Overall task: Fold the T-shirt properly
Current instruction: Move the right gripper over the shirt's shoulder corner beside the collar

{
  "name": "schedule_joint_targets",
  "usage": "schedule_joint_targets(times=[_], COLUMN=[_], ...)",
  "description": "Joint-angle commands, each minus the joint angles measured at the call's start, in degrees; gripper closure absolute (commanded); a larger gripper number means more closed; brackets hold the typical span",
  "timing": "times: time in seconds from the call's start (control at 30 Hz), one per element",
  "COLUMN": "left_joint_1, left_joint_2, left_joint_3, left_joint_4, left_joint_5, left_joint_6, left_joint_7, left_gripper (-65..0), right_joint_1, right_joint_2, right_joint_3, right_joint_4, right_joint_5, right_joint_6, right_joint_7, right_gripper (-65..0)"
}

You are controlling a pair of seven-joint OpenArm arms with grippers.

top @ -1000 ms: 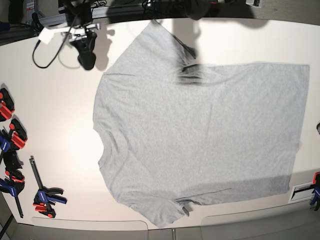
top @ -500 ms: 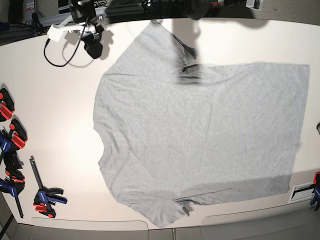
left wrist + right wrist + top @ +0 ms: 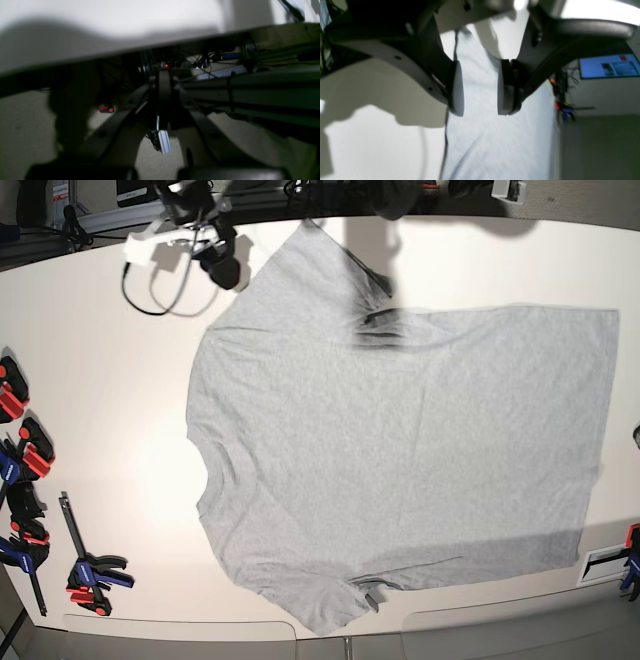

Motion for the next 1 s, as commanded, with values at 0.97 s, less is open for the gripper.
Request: schedule_joint_targets(times=[0.97], left_joint_1=[-0.11], left_joint_2=[-0.33], left_joint_3=[-0.22], left_joint_4=[0.68], left_joint_5=[-0.92], left_joint_6=[-0.39], left_joint_7=[-0.92], left_gripper=[0.0], right_joint_1=[4.55], right_joint_2=[-0.12], right_joint_3=[-9.31], right_joint_4=[-14.47], right_joint_5=[0.13], right_joint_6=[0.42], right_joint_7=[2.69], right_gripper=[-21.6])
